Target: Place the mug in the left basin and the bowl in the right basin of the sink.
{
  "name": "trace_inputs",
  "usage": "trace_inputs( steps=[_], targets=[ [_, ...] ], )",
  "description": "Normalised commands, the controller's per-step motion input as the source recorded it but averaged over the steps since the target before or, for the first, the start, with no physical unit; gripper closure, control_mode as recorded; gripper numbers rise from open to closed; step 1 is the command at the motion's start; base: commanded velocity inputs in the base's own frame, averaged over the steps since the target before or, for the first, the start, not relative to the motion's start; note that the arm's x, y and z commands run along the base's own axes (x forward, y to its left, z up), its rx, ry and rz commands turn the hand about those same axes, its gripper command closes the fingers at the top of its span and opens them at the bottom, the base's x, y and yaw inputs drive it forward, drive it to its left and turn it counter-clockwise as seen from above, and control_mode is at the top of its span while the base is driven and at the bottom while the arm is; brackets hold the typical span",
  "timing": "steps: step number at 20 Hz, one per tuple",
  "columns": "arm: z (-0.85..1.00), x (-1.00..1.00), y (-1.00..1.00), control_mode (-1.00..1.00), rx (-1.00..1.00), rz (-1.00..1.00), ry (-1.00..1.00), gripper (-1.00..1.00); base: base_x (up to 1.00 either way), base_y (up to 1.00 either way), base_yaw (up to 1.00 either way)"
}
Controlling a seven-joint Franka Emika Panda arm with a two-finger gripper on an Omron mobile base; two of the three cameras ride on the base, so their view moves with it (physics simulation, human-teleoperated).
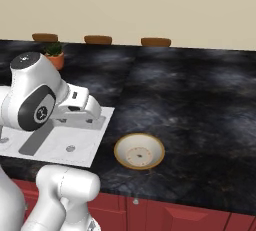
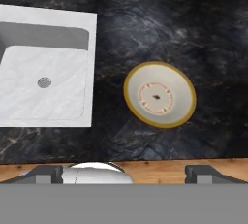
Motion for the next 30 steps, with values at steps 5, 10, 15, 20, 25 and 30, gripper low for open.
trace_inputs(
  steps=[5,10,15,20,25,30],
  targets=[
    [0.00,0.06,-0.23,-1.00,-0.06,0.00,0.00,-1.00,0.00,0.00,0.00],
    [-0.04,0.03,-0.21,-1.00,-0.05,0.00,0.00,-1.00,0.00,0.00,0.00],
    [-0.32,0.00,-0.02,-1.00,-0.01,0.00,-0.01,-1.00,0.00,0.00,0.00],
    [-0.41,0.09,0.01,-1.00,0.00,0.00,-0.06,-1.00,0.00,0.00,0.00],
    [-0.28,0.30,0.00,-1.00,0.00,0.00,-0.04,-1.00,0.00,0.00,0.00],
    [-0.15,0.30,0.00,-1.00,0.00,0.00,0.00,-1.00,0.00,0.00,0.00]
  ],
)
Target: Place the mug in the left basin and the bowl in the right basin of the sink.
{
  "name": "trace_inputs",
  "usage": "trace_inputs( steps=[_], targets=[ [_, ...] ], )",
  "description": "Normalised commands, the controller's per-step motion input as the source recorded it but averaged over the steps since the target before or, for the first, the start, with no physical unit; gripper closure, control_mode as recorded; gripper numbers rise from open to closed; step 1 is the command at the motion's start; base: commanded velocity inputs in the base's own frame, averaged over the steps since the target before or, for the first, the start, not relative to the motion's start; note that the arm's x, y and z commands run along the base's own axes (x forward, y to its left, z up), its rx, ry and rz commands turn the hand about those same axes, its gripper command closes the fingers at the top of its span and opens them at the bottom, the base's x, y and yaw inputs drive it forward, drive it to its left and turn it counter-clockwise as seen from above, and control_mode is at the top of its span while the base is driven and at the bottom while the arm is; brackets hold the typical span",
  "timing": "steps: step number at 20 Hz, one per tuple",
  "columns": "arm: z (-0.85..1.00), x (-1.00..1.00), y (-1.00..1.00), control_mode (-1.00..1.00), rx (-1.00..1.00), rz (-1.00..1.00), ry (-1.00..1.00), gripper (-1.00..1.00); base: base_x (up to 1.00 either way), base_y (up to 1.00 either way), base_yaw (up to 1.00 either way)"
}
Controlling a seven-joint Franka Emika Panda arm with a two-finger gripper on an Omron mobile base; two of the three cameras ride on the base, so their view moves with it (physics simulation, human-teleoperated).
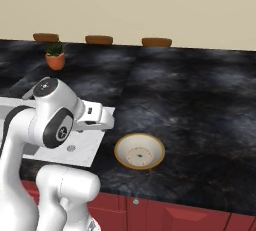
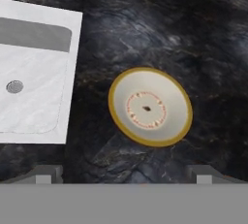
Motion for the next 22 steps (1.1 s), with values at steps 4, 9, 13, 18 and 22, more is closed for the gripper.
trace_inputs(
  steps=[4,9,13,18,22],
  targets=[
    [-0.05,0.21,0.00,-1.00,0.00,0.00,0.00,-1.00,0.00,0.00,0.00],
    [-0.05,0.12,0.00,-1.00,0.00,0.00,0.00,-1.00,0.00,0.00,0.00],
    [-0.18,0.09,0.00,-1.00,0.00,0.00,0.00,-1.00,0.00,0.00,0.00],
    [-0.22,0.05,0.00,-1.00,0.00,0.00,0.00,-1.00,0.00,0.00,0.00],
    [-0.23,0.01,0.00,-1.00,0.00,0.00,0.00,-1.00,0.00,0.00,0.00]
  ],
)
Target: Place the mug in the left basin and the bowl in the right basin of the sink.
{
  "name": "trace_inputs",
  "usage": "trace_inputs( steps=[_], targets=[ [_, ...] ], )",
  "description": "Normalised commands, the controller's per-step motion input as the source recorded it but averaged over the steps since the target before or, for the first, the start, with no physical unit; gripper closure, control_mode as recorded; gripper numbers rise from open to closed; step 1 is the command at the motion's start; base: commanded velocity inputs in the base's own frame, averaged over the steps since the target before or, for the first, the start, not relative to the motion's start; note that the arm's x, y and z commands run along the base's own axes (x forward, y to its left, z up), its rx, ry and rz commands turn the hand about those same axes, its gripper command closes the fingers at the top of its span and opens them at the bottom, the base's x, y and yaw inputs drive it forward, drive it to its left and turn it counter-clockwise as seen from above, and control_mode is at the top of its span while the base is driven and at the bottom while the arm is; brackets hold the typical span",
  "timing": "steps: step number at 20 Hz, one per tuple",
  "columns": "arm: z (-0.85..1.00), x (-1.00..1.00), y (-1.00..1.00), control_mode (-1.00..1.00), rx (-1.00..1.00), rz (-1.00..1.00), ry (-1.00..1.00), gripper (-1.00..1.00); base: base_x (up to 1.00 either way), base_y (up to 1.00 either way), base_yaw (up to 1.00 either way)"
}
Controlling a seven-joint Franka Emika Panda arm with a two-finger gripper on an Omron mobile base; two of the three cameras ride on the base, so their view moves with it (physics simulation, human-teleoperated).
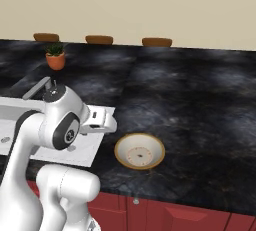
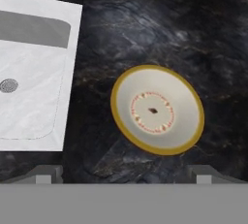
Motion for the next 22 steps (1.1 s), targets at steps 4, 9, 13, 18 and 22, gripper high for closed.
trace_inputs(
  steps=[4,9,13,18,22],
  targets=[
    [-0.26,0.01,0.00,-1.00,0.00,0.00,0.00,-1.00,0.00,0.00,0.00],
    [-0.25,0.01,0.00,-1.00,0.00,0.00,0.00,-1.00,0.00,0.00,0.00],
    [-0.26,0.03,0.00,-1.00,0.00,0.00,0.00,-1.00,0.00,0.00,0.00],
    [-0.24,0.12,0.00,-1.00,0.00,0.00,0.00,-1.00,0.00,0.00,0.00],
    [-0.23,0.21,0.00,-1.00,0.00,0.00,0.00,-1.00,0.00,0.00,0.00]
  ],
)
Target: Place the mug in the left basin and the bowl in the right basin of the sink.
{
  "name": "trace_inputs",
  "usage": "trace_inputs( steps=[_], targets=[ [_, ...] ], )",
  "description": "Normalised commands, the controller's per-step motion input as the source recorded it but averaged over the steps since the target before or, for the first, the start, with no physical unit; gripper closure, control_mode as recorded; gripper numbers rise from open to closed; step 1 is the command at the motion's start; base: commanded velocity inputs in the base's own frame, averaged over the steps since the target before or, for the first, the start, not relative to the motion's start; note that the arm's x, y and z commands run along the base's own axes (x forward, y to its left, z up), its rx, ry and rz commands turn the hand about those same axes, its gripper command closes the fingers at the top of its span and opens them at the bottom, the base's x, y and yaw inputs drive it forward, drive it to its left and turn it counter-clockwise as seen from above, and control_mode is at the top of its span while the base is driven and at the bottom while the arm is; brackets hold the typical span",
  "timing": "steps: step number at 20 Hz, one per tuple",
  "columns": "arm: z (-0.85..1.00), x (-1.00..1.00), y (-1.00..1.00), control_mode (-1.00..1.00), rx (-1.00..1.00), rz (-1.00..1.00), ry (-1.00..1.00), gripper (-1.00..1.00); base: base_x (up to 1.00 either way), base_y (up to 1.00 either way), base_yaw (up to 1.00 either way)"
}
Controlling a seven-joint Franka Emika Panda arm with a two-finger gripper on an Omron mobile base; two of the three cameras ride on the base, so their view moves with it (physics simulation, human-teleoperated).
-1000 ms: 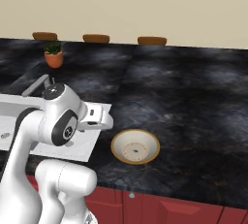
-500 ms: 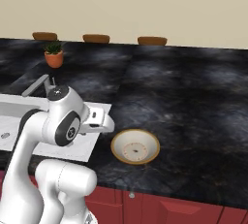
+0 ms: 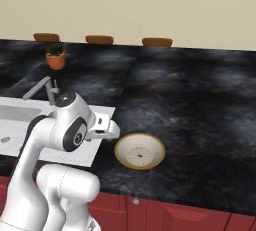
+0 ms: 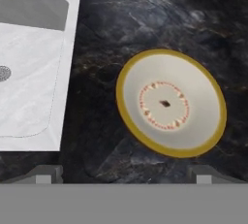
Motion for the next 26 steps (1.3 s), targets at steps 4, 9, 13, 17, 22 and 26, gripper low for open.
trace_inputs(
  steps=[4,9,13,17,22,26],
  targets=[
    [-0.21,0.24,0.00,-1.00,0.00,0.00,0.00,-1.00,0.00,0.00,0.00],
    [-0.20,0.22,0.00,-1.00,0.00,0.00,0.00,-1.00,0.00,0.00,0.00],
    [-0.20,0.26,0.00,-1.00,0.00,0.00,0.00,-1.00,0.00,0.00,0.00],
    [-0.21,0.23,-0.09,-1.00,0.00,0.00,0.00,-1.00,0.00,0.00,0.00],
    [-0.18,0.19,-0.10,-1.00,0.00,0.00,0.00,-1.00,0.00,0.00,0.00],
    [-0.20,0.15,-0.08,-1.00,0.00,0.00,0.00,-1.00,0.00,0.00,0.00]
  ],
)
